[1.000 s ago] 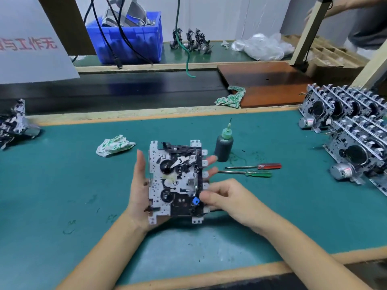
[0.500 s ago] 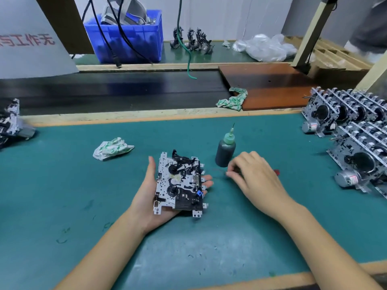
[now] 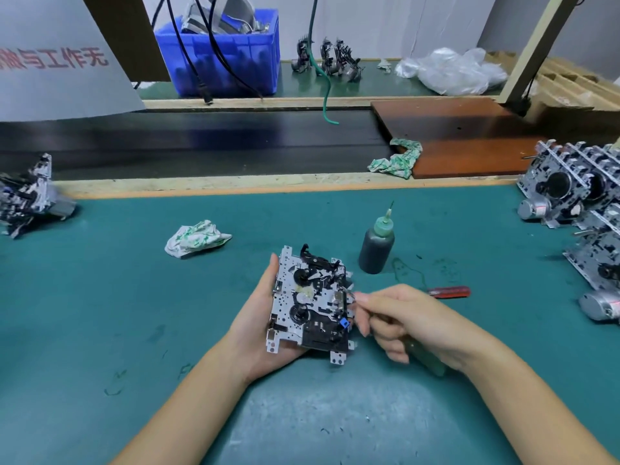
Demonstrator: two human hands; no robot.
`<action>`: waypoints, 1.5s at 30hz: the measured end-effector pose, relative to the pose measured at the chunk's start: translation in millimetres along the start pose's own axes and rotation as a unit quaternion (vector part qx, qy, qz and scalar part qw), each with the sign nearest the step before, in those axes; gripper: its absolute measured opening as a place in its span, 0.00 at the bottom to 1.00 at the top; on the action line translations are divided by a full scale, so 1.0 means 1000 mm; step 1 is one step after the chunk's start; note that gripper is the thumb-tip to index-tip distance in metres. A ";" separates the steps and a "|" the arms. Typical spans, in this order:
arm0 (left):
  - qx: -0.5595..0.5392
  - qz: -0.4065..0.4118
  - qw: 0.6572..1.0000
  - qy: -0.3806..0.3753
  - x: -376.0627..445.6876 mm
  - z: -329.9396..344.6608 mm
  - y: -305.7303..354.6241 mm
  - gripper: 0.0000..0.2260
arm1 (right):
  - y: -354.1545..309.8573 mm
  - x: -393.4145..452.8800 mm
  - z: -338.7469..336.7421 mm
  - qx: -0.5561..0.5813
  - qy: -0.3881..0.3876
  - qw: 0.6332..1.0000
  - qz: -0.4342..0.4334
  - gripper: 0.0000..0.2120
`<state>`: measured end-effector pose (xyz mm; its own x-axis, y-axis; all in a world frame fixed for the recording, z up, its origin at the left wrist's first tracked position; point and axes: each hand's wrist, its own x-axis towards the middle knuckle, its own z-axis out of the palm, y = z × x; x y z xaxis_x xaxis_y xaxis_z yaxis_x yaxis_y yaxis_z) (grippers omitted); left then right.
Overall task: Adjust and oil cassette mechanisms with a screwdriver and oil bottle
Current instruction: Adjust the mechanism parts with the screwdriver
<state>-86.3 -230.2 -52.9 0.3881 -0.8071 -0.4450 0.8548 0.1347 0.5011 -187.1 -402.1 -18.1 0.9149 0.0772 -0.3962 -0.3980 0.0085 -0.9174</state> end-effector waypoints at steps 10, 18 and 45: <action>0.028 -0.002 1.000 -0.003 0.002 0.002 0.000 0.36 | -0.002 -0.002 0.007 -0.072 -0.033 0.996 0.047 0.21; 0.020 -0.007 1.000 0.001 0.003 0.002 0.000 0.37 | 0.000 -0.003 0.005 -0.056 -0.014 0.998 0.022 0.20; 0.027 0.005 0.998 0.058 0.002 0.008 -0.001 0.32 | -0.004 -0.002 0.010 -0.095 -0.031 0.993 0.063 0.30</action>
<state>-89.5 -236.7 -48.4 0.4369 -0.7334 -0.5207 0.8317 0.1089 0.5445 -188.2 -392.5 -12.9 0.8501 0.1280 -0.5108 -0.4841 -0.1921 -0.8537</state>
